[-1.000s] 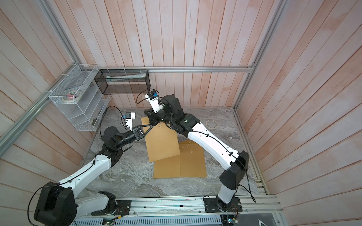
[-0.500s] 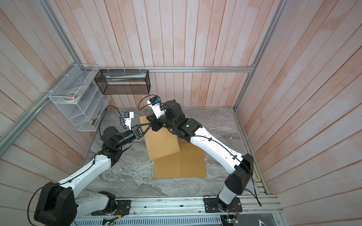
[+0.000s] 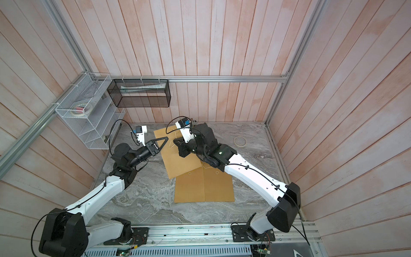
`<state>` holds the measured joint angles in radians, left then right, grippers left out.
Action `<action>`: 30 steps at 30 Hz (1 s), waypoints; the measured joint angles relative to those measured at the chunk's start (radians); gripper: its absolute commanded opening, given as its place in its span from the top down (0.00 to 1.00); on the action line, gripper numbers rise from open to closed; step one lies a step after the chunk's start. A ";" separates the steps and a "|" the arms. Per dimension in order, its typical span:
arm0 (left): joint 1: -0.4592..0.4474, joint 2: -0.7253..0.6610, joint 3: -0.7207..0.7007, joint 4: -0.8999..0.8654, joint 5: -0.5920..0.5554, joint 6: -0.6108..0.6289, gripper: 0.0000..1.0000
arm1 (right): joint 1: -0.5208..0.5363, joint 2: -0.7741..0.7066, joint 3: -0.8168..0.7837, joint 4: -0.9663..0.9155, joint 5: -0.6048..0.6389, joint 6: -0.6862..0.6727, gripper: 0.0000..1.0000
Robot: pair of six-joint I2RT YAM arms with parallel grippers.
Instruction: Open the file bag
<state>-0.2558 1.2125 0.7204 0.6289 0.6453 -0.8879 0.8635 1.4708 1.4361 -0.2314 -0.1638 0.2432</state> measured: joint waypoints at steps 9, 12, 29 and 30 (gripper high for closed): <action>0.013 -0.005 0.000 0.000 0.000 0.000 1.00 | 0.000 -0.060 -0.096 0.016 0.048 0.039 1.00; 0.016 -0.005 0.000 0.000 0.000 0.000 1.00 | 0.000 -0.084 -0.116 0.022 0.066 0.048 1.00; 0.027 -0.008 0.000 0.032 0.001 -0.023 1.00 | -0.014 -0.125 -0.187 0.035 0.115 0.079 1.00; 0.027 -0.008 0.000 0.032 0.001 -0.023 1.00 | -0.018 -0.128 -0.192 0.037 0.115 0.079 1.00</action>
<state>-0.2283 1.2041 0.7204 0.6613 0.6460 -0.9104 0.8455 1.3430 1.2442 -0.1947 -0.0490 0.3222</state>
